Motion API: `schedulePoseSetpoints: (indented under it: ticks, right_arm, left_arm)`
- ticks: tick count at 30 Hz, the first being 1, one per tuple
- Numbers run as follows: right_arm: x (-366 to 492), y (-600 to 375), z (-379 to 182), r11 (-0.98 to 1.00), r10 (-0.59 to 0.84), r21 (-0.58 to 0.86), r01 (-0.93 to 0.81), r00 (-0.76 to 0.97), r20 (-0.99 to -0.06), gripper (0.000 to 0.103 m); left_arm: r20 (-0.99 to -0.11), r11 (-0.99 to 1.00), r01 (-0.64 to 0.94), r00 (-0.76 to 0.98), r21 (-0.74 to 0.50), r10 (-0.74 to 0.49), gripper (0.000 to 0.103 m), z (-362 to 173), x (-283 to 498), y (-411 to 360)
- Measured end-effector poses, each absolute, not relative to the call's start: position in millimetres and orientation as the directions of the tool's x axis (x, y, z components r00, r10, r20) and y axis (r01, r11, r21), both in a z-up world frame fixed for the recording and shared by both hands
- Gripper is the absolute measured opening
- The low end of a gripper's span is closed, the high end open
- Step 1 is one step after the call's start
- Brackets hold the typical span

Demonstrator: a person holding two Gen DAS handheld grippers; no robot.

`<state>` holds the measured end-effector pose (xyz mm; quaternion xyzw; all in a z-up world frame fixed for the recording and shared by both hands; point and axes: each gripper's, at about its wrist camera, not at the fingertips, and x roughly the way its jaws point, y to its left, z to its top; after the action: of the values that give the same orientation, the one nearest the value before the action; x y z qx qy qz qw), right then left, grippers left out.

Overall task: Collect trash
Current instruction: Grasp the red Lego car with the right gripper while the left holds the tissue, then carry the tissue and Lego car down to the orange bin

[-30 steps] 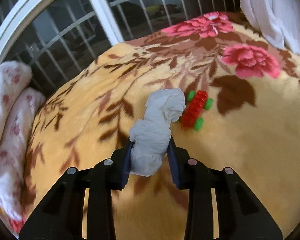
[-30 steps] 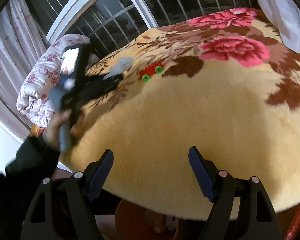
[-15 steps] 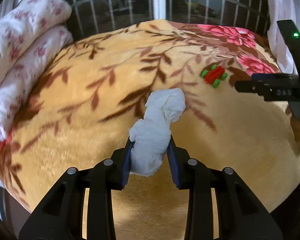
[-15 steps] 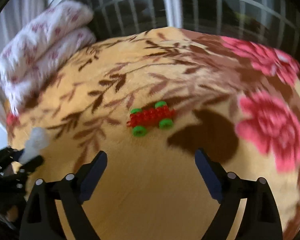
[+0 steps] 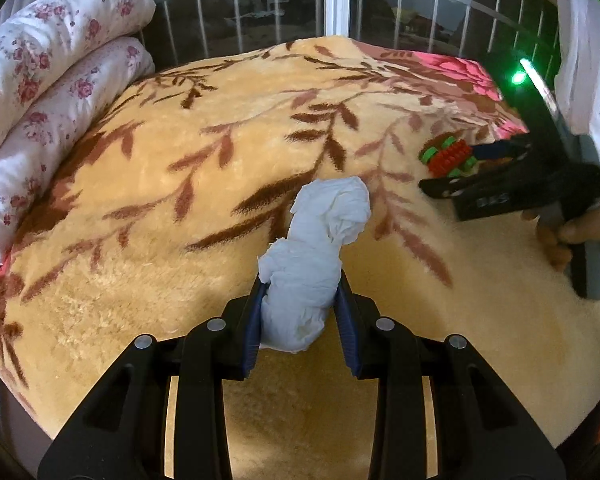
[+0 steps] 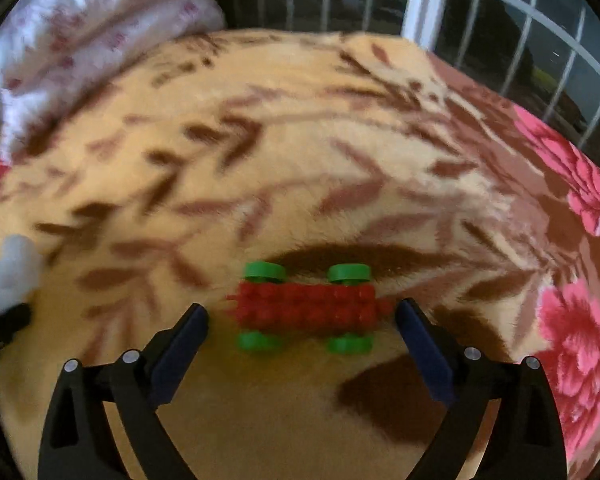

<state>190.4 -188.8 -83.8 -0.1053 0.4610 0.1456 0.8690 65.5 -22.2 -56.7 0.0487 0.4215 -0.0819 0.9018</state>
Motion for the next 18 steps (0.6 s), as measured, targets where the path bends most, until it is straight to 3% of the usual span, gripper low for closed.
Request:
schedulePoseSetpoints:
  ticks: [2, 18]
  right_arm:
    - [186, -187, -79, 0.941, 0.146, -0.061, -0.332, 0.562, -0.814, 0.074]
    - [64, -188, -10, 0.95, 0.233, 0.008, -0.313, 0.687, -0.688, 0.074]
  left_arm:
    - [-0.765, 0.982, 0.187, 0.636, 0.018, -0.107, 0.032, -57, 67, -24]
    - [-0.716, 0.982, 0.186, 0.688, 0.02, -0.116, 0.032, -33, 32, -27]
